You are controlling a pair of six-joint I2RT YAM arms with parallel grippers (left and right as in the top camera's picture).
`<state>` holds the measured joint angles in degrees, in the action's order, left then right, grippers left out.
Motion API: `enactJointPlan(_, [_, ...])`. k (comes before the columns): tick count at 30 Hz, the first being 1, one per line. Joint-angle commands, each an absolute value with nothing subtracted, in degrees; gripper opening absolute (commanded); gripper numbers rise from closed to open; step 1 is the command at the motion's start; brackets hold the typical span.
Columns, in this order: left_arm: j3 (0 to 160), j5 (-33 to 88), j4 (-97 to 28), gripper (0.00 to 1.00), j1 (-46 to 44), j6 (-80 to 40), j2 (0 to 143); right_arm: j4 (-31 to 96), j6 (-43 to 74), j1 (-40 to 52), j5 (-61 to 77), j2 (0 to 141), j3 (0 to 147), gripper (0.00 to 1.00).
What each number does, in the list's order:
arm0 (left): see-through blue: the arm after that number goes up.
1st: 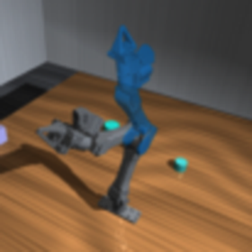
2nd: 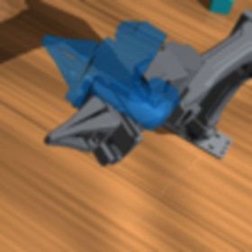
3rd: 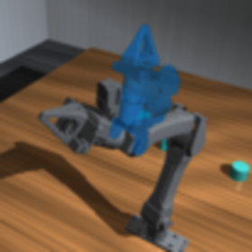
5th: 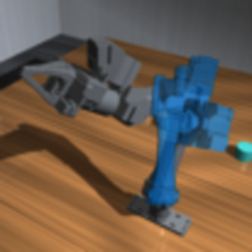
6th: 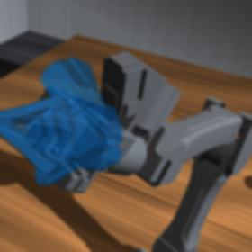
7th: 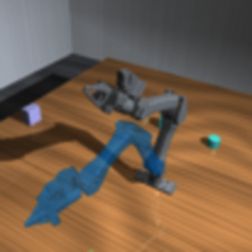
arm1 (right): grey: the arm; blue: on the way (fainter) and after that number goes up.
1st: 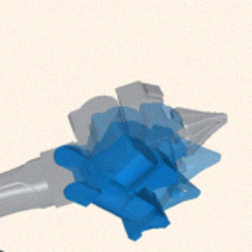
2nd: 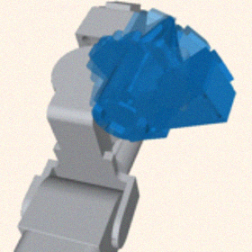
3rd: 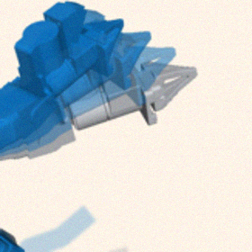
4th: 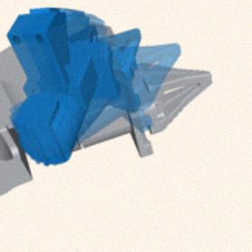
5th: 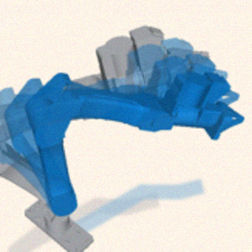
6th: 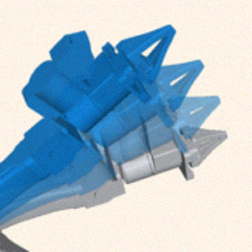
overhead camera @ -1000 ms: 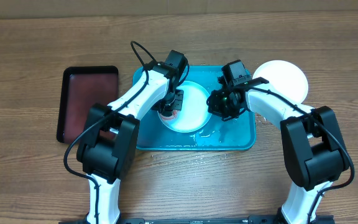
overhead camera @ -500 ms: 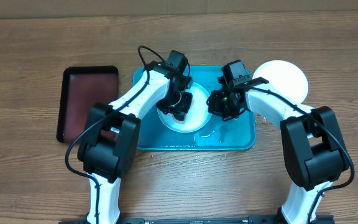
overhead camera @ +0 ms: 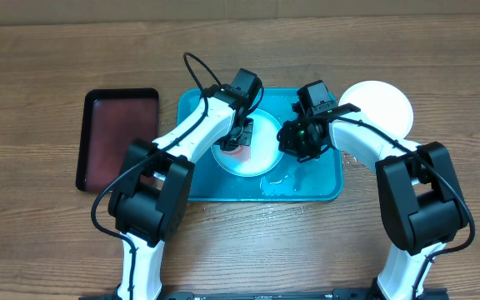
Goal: Clean dirty plates on tray and stack at the side
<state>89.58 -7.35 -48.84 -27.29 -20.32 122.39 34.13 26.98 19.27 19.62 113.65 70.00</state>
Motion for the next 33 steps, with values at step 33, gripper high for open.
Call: enactJointPlan(33, [89.25,-24.86,-55.46,0.04,-28.42,-29.41,123.48,37.69,26.72,21.32,21.98,116.09,68.4,0.04])
